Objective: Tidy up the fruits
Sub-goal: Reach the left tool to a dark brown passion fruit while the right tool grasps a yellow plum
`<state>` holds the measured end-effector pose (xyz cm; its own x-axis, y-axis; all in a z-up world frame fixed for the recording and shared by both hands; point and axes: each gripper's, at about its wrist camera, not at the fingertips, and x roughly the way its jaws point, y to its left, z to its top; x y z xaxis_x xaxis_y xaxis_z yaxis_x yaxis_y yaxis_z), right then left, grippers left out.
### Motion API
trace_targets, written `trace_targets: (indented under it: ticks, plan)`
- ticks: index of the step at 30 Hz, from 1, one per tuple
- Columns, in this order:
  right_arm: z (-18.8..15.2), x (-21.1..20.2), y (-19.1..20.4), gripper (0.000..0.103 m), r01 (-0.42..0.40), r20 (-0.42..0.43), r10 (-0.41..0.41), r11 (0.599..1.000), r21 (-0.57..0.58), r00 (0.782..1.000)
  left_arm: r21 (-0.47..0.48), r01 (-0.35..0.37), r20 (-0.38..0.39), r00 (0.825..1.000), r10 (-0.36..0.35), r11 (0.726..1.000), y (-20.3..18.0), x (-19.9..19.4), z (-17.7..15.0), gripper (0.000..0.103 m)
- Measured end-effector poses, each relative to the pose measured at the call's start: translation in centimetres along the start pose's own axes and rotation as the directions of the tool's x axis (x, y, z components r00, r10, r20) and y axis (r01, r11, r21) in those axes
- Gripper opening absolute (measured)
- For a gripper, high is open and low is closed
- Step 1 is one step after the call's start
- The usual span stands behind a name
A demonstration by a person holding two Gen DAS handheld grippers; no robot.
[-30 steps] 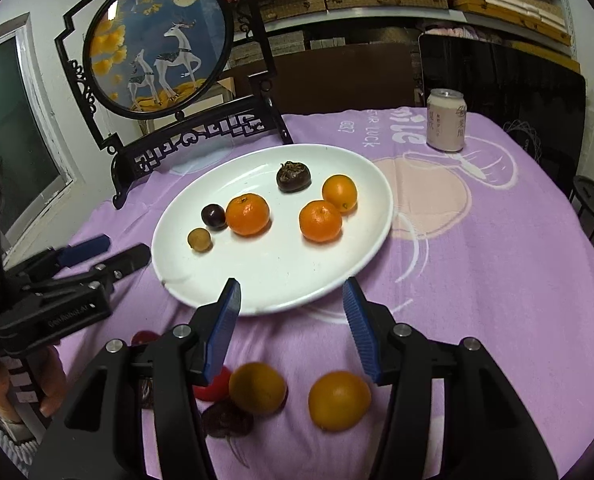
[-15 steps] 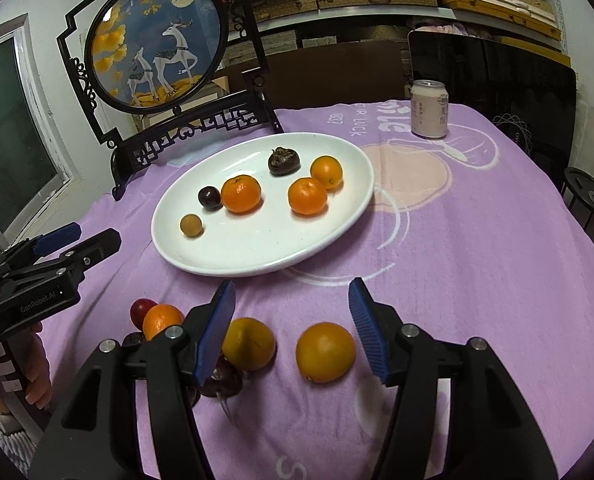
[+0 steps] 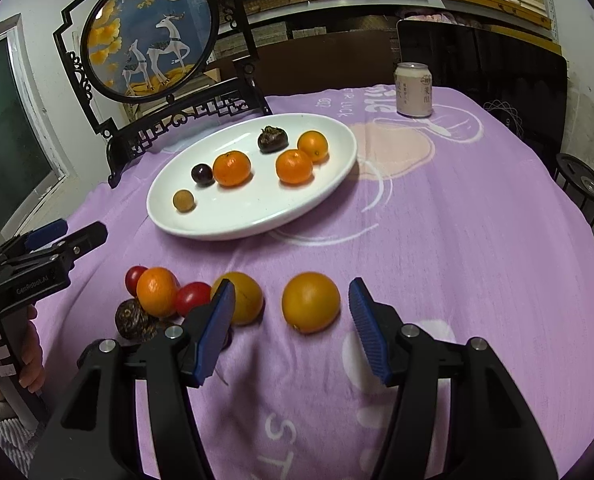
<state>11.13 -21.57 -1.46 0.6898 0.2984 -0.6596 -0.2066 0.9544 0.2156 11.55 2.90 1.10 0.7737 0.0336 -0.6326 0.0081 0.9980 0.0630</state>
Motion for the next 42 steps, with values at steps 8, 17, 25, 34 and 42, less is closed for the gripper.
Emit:
trace_targets:
  ticks: [8,17,25,34,42]
  plan:
    - [-0.5,-0.8,-0.8,0.061,0.003,0.005,-0.003,0.999,0.036,1.000,-0.011,0.065,-0.088,0.994,-0.066,0.998,0.9,-0.2,-2.5,0.096]
    - [-0.7,-1.2,-0.9,0.062,-0.004,0.008,0.004,0.999,0.041,1.000,0.088,0.188,-0.099,0.979,-0.179,0.978,-0.8,-2.7,-5.2,0.096]
    - [-1.0,-1.3,-0.1,0.062,-0.021,0.001,0.021,1.000,0.018,1.000,0.118,0.216,-0.145,0.969,-0.199,0.969,-1.2,-2.9,-6.9,0.096]
    - [-1.8,-1.9,1.1,0.062,-0.104,-0.004,0.104,0.994,-0.013,0.995,-0.057,0.153,-0.181,0.970,-0.161,0.987,3.2,-1.5,-6.6,0.097]
    - [-4.7,-1.1,9.1,0.062,-0.226,-0.121,0.199,0.931,-0.286,0.973,-0.061,0.129,-0.168,0.976,-0.137,0.990,3.8,-1.9,-6.5,0.097]
